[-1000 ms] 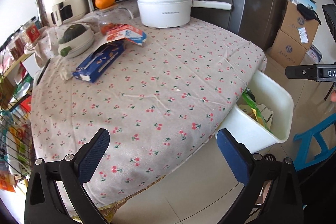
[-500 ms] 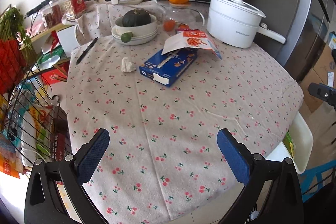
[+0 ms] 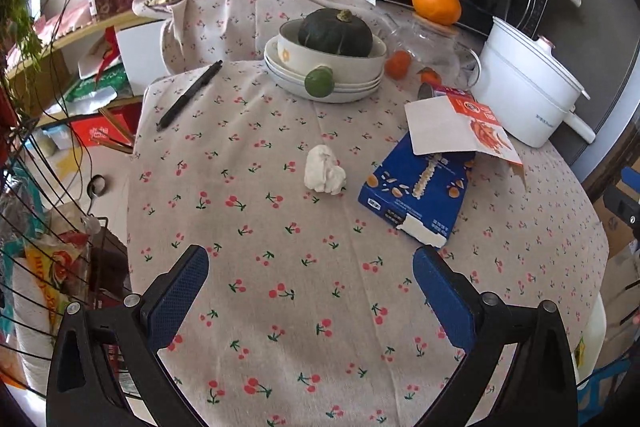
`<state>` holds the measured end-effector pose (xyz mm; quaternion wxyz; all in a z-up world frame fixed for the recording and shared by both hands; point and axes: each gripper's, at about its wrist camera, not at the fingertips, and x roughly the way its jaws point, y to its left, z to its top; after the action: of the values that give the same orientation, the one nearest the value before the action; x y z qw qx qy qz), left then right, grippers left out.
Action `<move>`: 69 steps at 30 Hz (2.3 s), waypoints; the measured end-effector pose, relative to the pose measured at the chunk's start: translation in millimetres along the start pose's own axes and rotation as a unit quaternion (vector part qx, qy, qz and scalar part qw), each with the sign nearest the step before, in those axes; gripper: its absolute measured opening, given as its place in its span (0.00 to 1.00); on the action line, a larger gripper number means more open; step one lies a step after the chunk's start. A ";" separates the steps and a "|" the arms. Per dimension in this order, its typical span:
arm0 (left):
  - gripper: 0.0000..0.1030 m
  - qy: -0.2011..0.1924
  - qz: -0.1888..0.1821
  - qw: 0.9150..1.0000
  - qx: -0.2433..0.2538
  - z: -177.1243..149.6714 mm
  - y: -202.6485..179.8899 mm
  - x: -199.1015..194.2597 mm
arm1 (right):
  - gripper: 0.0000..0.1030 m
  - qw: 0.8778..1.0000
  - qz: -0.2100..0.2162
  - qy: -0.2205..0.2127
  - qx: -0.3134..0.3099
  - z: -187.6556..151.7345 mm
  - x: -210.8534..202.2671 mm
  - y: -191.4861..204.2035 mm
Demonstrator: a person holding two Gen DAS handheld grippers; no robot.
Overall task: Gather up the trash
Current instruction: 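Move both grippers back over the table toward the paper carton and tissue, then grasp the white tissue with the left gripper while the right gripper grasps the orange-printed carton, then carry the tissue and carton to the white bin with both grippers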
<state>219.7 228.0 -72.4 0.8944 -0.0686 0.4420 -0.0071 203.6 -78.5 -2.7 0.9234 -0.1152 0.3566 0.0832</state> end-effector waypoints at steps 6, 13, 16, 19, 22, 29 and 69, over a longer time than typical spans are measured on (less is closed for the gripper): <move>0.82 -0.003 -0.054 0.998 -0.030 21.9 13.0 41.2 | 0.94 0.999 -0.001 0.033 -0.028 5.9 53.1 19.5; 0.50 0.009 -0.072 0.997 -0.024 38.6 4.5 83.2 | 0.93 0.995 -0.030 0.042 -0.088 13.0 101.5 42.3; 0.40 0.005 -0.075 0.997 -0.022 38.4 1.6 90.0 | 0.91 0.993 -0.043 0.043 -0.105 17.2 118.7 49.6; 0.28 0.000 -0.073 0.997 -0.019 37.4 0.8 91.9 | 0.84 0.991 -0.052 0.040 -0.120 20.2 131.0 55.7; 0.24 -0.002 -0.067 0.998 -0.014 36.1 0.8 92.4 | 0.72 0.987 -0.062 0.036 -0.142 22.7 138.9 62.9; 0.20 -0.010 -0.065 0.997 -0.037 33.3 4.7 83.6 | 0.30 0.983 -0.073 0.047 -0.162 26.5 150.1 69.9; 0.19 0.001 -0.123 0.990 0.076 -67.4 -121.9 -83.0 | 0.01 0.970 0.090 0.108 0.199 -89.3 -38.6 -111.8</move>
<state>121.6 105.5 -31.5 0.8888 -0.0543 0.4295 -0.1502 144.7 -212.8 -23.6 0.8723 0.0947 0.4729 0.0804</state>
